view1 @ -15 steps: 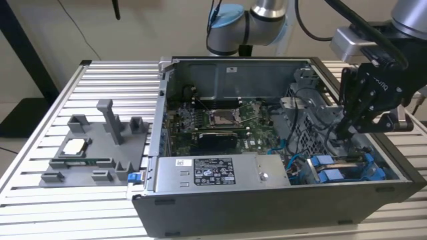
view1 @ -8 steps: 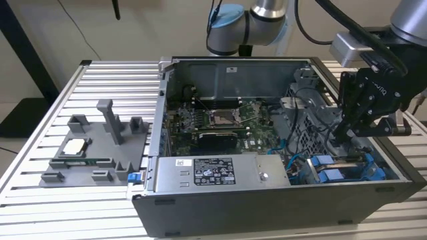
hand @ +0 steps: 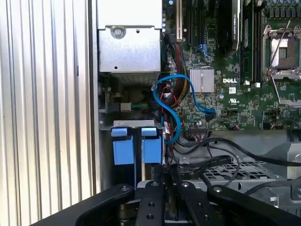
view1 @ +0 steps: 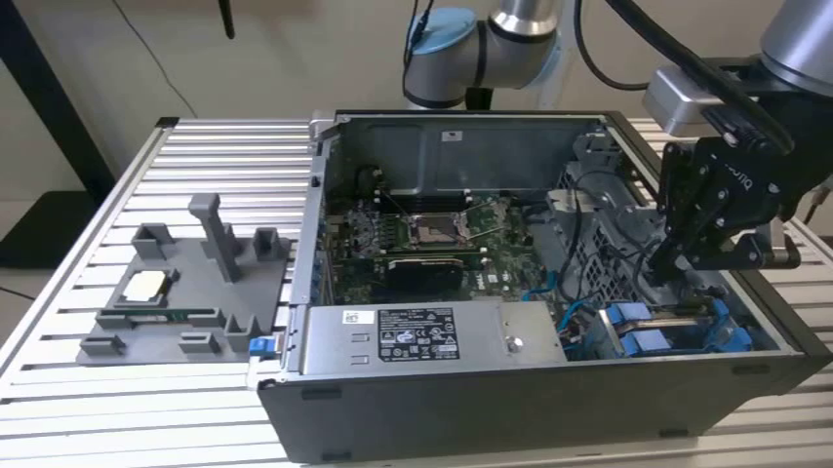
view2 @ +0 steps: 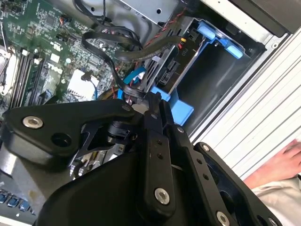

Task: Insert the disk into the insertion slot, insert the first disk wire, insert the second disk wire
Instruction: 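Insert the second disk wire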

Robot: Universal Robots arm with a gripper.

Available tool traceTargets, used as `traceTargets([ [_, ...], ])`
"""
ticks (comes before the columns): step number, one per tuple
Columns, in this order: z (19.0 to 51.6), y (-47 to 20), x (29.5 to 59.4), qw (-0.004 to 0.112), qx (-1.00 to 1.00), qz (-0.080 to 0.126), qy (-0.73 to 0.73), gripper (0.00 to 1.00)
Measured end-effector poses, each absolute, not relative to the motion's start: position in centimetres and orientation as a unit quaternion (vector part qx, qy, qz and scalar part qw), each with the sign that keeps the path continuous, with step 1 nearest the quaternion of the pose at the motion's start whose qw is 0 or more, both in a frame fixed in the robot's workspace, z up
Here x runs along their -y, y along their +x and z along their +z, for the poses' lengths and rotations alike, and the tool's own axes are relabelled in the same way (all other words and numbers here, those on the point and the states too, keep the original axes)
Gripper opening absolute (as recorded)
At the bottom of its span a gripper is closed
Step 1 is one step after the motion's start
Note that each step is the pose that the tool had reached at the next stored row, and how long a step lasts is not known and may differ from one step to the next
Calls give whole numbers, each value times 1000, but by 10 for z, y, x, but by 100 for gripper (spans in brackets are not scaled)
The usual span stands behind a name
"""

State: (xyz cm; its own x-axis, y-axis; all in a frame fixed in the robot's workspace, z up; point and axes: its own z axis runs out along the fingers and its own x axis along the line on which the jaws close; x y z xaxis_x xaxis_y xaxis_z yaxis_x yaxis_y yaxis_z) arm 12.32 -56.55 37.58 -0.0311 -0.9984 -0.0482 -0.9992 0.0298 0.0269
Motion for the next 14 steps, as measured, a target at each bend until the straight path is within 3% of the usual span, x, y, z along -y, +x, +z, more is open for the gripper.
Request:
traceTargets([
  [14,366,132,566,8,-718,27,-696,16],
])
